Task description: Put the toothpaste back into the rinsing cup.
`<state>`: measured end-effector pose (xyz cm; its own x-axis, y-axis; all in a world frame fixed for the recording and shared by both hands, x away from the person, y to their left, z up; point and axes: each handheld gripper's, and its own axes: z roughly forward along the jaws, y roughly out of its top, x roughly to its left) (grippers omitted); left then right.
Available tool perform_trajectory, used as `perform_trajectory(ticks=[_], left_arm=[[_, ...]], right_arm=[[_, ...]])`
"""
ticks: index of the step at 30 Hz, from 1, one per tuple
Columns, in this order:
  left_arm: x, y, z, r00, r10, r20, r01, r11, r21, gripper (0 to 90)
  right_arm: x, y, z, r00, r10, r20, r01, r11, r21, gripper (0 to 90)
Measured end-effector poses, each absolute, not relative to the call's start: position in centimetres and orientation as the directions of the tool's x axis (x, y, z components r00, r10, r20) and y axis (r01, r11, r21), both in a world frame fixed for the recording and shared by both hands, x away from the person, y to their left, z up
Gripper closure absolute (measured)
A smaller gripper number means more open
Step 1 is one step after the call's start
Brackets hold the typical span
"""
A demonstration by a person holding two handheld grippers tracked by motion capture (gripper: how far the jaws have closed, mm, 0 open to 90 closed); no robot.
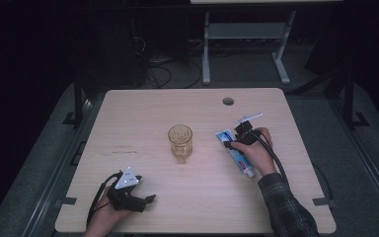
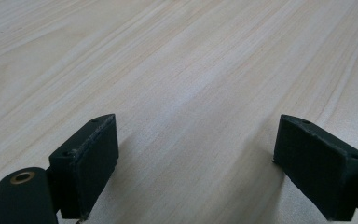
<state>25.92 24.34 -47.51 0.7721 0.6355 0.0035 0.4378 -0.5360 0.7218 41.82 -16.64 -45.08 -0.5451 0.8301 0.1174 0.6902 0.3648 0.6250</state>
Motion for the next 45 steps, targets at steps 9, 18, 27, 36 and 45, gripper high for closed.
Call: perform_trajectory(ticks=[9, 18, 27, 36, 45], left_arm=[[25.9, 24.3, -47.5, 0.772, 0.636, 0.003, 0.438, -0.535, 0.722, 13.2], [25.9, 24.3, -47.5, 0.773, 0.634, 0.003, 0.437, -0.535, 0.723, 13.2], [25.9, 24.3, -47.5, 0.774, 0.634, 0.002, 0.436, -0.535, 0.723, 13.2], [25.9, 24.3, -47.5, 0.774, 0.633, 0.003, 0.436, -0.537, 0.723, 13.2], [25.9, 24.3, -47.5, 0.776, 0.631, 0.003, 0.435, -0.538, 0.722, 13.2]], right_arm=[[42.1, -16.1, -45.9, -0.545, 0.834, 0.087, 0.697, 0.393, 0.600, 38.4], [42.1, -15.7, -46.0, -0.548, 0.835, 0.054, 0.693, 0.417, 0.588, 38.1], [42.0, -15.3, -46.1, -0.555, 0.831, 0.022, 0.689, 0.445, 0.573, 37.3], [41.9, -15.4, -46.2, -0.556, 0.831, 0.021, 0.681, 0.441, 0.584, 39.2], [41.8, -15.1, -45.9, -0.559, 0.829, 0.024, 0.687, 0.447, 0.572, 52.4]])
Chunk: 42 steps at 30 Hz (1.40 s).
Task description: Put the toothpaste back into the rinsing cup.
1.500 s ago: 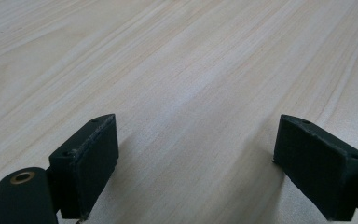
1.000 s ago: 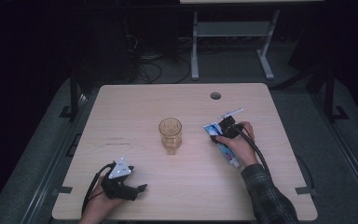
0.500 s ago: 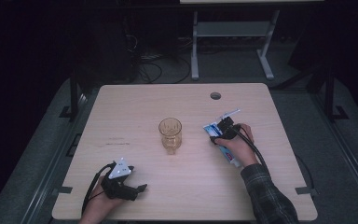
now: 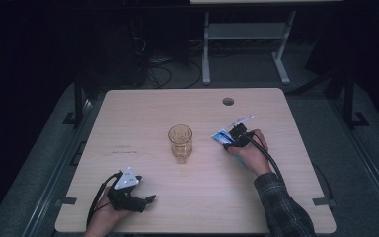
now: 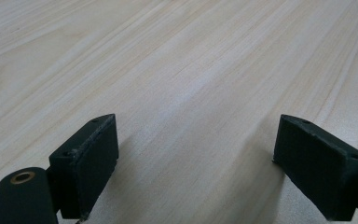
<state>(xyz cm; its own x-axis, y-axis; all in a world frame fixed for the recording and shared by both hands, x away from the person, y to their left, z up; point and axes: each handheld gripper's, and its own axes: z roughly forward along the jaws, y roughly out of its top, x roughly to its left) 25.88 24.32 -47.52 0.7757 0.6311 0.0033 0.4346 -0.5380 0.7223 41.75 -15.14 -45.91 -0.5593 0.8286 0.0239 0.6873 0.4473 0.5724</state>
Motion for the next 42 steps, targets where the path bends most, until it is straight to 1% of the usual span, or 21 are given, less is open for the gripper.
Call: perform_trajectory(ticks=[7, 10, 13, 22, 32, 42], left_arm=[[25.9, 24.3, -47.5, 0.776, 0.631, 0.003, 0.435, -0.538, 0.722, 13.2], [25.9, 24.3, -47.5, 0.776, 0.631, 0.003, 0.435, -0.538, 0.722, 13.2], [25.9, 24.3, -47.5, 0.776, 0.631, 0.003, 0.435, -0.538, 0.722, 13.2], [25.9, 24.3, -47.5, 0.777, 0.630, 0.003, 0.434, -0.539, 0.722, 13.2], [25.9, 24.3, -47.5, 0.777, 0.630, 0.003, 0.434, -0.538, 0.722, 13.2], [25.9, 24.3, -47.5, 0.776, 0.630, 0.003, 0.434, -0.538, 0.723, 13.2]], right_arm=[[41.7, -15.3, -45.8, -0.553, 0.832, 0.033, 0.692, 0.437, 0.575, 60.2], [41.7, -15.6, -45.5, -0.550, 0.834, 0.050, 0.691, 0.421, 0.588, 67.4], [41.7, -15.8, -45.4, -0.546, 0.835, 0.069, 0.696, 0.406, 0.592, 69.3], [41.6, -16.4, -45.3, -0.536, 0.837, 0.110, 0.701, 0.370, 0.610, 72.0], [40.8, -17.3, -44.9, -0.548, 0.824, 0.143, 0.674, 0.334, 0.659, 72.6], [40.0, -18.0, -43.6, -0.557, 0.806, 0.202, 0.654, 0.276, 0.704, 72.9]])
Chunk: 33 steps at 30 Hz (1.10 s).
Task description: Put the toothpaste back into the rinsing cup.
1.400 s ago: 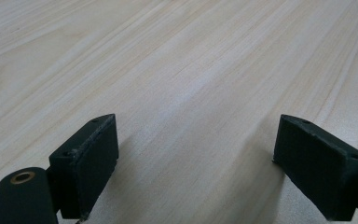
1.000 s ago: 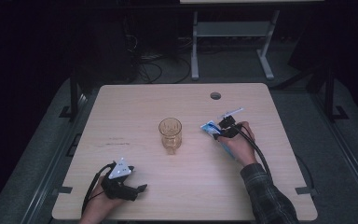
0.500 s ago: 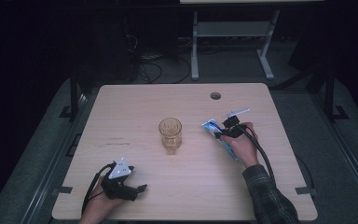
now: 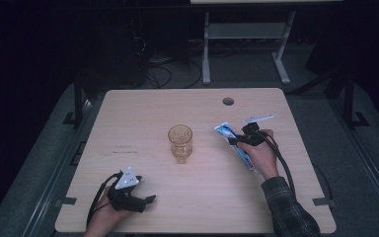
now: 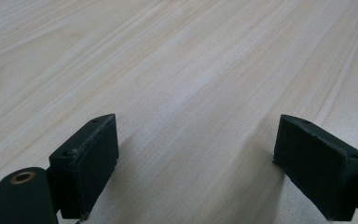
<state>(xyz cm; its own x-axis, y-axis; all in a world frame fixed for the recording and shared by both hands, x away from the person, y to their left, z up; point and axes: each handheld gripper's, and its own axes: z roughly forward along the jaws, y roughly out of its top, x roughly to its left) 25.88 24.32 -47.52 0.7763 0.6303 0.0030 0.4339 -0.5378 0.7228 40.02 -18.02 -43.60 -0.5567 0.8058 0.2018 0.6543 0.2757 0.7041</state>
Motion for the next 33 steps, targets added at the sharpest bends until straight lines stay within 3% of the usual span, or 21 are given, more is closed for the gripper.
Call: perform_trajectory(ticks=[33], left_arm=[[25.8, 24.3, -47.5, 0.778, 0.628, 0.002, 0.432, -0.538, 0.724, 13.3]], right_arm=[[38.5, -19.1, -39.5, -0.609, 0.756, 0.241, 0.547, 0.179, 0.818, 73.0]])
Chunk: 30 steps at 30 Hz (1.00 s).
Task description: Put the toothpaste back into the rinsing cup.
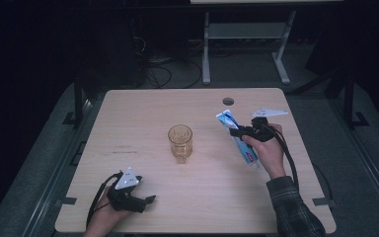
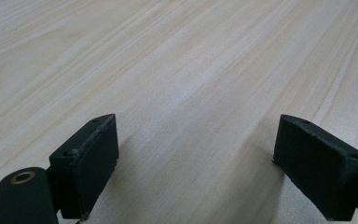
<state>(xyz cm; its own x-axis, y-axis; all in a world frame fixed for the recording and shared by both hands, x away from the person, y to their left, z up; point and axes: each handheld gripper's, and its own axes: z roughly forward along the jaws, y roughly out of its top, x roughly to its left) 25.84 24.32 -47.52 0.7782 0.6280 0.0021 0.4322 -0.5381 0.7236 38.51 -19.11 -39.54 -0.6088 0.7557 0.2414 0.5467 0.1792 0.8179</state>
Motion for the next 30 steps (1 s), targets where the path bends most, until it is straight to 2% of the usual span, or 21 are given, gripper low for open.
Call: perform_trajectory(ticks=[30], left_arm=[[25.8, 24.3, -47.5, 0.781, 0.624, 0.004, 0.429, -0.541, 0.723, 13.3]], right_arm=[[39.0, -16.3, -37.2, -0.676, 0.700, 0.232, 0.489, 0.191, 0.851, 73.1]])
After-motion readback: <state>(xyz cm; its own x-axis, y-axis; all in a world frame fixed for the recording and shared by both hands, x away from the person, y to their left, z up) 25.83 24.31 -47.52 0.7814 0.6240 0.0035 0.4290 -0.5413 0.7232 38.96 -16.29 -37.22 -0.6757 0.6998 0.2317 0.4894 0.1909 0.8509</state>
